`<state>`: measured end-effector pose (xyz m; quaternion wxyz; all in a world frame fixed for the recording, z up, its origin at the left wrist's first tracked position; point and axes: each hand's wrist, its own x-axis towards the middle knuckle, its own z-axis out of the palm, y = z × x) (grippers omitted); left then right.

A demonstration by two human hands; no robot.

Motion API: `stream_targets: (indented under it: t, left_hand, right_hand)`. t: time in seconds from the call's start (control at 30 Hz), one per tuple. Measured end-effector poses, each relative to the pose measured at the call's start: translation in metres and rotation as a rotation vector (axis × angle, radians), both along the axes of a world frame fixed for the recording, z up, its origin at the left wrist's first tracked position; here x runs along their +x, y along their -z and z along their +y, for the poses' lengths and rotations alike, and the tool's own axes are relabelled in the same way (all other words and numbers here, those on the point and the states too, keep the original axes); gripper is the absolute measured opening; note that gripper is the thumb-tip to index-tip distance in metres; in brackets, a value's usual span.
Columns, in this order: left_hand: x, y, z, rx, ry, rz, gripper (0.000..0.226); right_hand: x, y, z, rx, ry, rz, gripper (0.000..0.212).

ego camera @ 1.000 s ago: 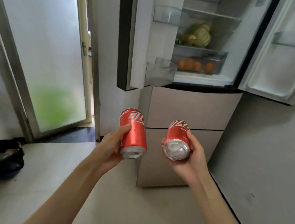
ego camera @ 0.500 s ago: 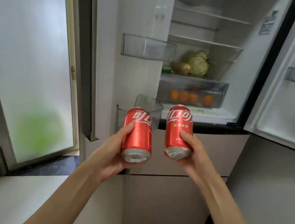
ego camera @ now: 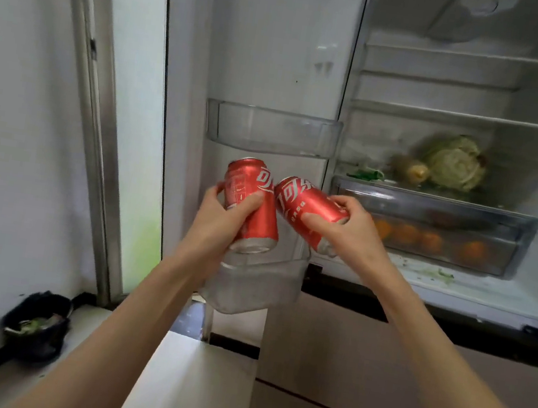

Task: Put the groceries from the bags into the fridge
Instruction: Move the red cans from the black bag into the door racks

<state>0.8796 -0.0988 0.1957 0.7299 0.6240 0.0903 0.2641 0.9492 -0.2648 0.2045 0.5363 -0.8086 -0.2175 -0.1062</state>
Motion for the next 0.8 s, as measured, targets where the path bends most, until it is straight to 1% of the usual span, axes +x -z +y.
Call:
stream_targets:
  t: [0.07,0.1,0.2,0.27,0.37,0.4,0.53,0.7,0.8]
  left_hand:
    - [0.006,0.002,-0.006,0.082,-0.066,-0.009,0.053]
    - [0.01,0.004,-0.008,0.125,-0.095,-0.008,0.052]
    - [0.017,0.012,-0.006,0.283,-0.156,0.041,0.055]
    - [0.019,0.015,-0.001,0.401,-0.198,0.077,0.059]
    - [0.022,0.016,0.007,0.591,-0.239,0.149,0.074]
    - [0.022,0.016,0.009,0.623,-0.24,0.18,0.076]
    - [0.024,0.021,0.013,0.746,-0.214,0.293,0.071]
    - [0.027,0.02,0.012,0.887,-0.225,0.396,0.073]
    - [0.028,0.024,0.012,0.997,-0.234,0.49,0.075]
  right_hand:
    - [0.01,-0.008,0.002,-0.039,0.02,-0.043,0.063]
    - [0.015,-0.011,0.003,-0.065,0.027,-0.066,0.064]
    - [0.025,-0.013,0.009,-0.229,0.004,-0.127,0.068]
    - [0.028,-0.006,0.016,-0.309,-0.029,-0.148,0.067]
    - [0.033,0.002,0.027,-0.377,-0.083,-0.162,0.062]
    - [0.035,0.004,0.03,-0.413,-0.099,-0.17,0.061]
    - [0.046,0.015,0.04,-0.537,-0.163,-0.2,0.061]
    - [0.056,0.023,0.045,-0.609,-0.153,-0.212,0.062]
    - [0.056,0.025,0.044,-0.625,-0.152,-0.235,0.062]
